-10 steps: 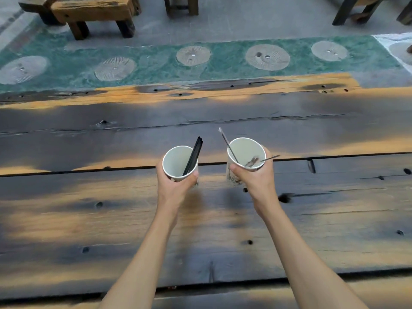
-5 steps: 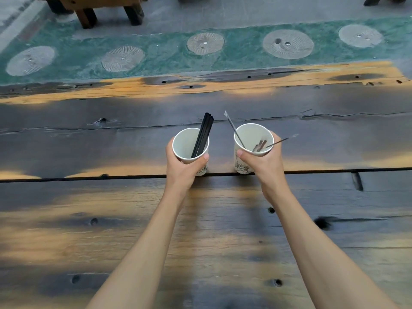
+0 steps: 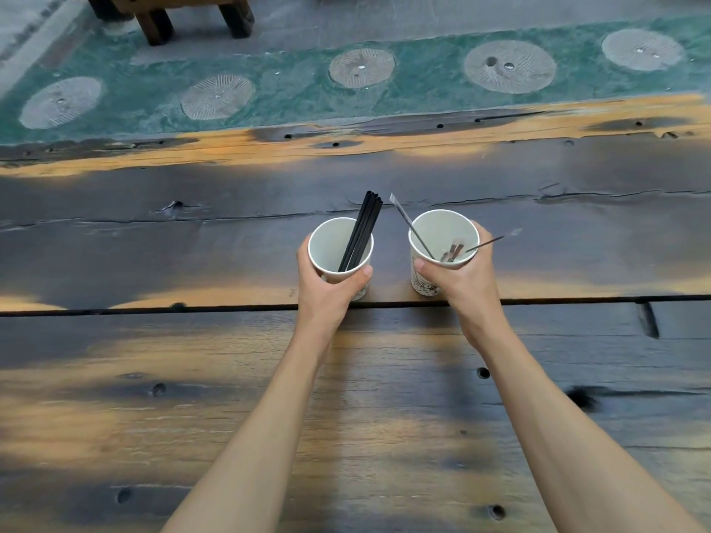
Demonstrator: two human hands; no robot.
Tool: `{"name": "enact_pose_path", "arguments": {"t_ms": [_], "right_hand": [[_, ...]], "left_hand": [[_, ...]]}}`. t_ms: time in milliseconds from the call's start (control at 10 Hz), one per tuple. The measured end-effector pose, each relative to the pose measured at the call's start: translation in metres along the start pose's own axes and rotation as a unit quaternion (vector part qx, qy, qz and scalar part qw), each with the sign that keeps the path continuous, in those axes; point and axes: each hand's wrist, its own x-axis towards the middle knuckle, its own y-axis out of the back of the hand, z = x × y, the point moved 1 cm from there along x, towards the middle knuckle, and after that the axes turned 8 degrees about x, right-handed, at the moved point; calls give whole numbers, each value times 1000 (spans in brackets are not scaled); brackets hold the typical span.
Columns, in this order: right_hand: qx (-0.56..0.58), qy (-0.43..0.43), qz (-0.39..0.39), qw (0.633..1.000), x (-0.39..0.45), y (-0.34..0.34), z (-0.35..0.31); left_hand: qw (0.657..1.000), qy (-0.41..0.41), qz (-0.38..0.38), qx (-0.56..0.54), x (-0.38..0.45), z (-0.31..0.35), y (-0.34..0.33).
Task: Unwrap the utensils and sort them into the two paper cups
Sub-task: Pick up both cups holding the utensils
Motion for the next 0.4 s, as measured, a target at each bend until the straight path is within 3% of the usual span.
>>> {"name": "enact_pose_path", "arguments": {"t_ms": [300, 400], "right_hand": [[6, -25, -23, 999, -5, 7, 10], [-9, -39, -27, 999, -13, 11, 7]], "left_hand": [[1000, -10, -15, 5, 0, -1, 5], [998, 13, 6, 59, -5, 1, 13]]}}
